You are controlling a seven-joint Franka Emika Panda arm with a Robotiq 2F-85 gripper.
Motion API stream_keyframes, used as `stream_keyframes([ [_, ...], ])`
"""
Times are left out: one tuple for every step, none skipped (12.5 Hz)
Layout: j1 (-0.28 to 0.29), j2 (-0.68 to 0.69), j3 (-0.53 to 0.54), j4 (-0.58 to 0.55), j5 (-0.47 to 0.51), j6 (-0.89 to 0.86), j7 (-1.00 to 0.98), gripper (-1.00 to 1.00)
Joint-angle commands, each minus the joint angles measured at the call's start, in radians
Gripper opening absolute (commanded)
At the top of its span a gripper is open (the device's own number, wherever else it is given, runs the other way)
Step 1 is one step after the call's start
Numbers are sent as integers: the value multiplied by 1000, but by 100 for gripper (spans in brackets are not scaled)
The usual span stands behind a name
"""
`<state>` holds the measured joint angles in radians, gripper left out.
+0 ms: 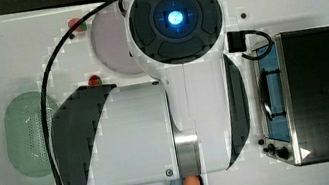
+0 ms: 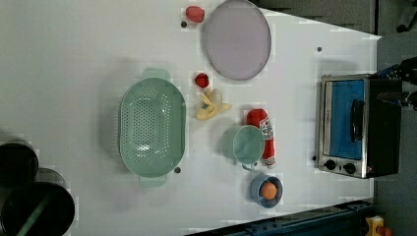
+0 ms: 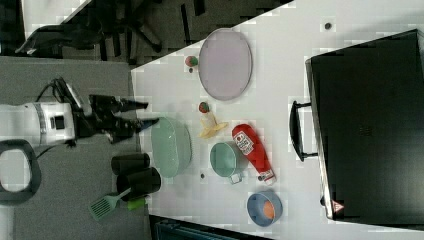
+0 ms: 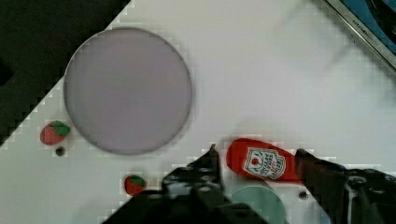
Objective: Flap open oven.
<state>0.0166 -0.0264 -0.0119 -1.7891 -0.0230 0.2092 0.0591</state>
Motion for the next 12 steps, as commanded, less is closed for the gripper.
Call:
stream_keyframes([
  [-22, -351, -34, -152, 14, -186, -59, 58],
  [-22, -351, -34, -152, 14, -186, -59, 80],
  [-22, -351, -34, -152, 14, -186, -59, 100],
  [-21, -351, -34, -152, 14, -186, -59, 100],
  [-21, -351, -34, -152, 14, -186, -59, 100],
  [-21, -351, -34, -152, 14, -186, -59, 90],
  [-21, -351, -34, -152, 14, -186, -59, 65],
  [-22, -351, -34, -152, 14, -186, -59, 39],
  [-22, -351, -34, -152, 14, -186, -59, 14],
  [-22, -351, -34, -153, 14, -186, -59, -9],
  [-22, -350, -35, -155, 14, -187, -59, -31],
  [-23, -349, -36, -159, 14, -187, -59, -55],
])
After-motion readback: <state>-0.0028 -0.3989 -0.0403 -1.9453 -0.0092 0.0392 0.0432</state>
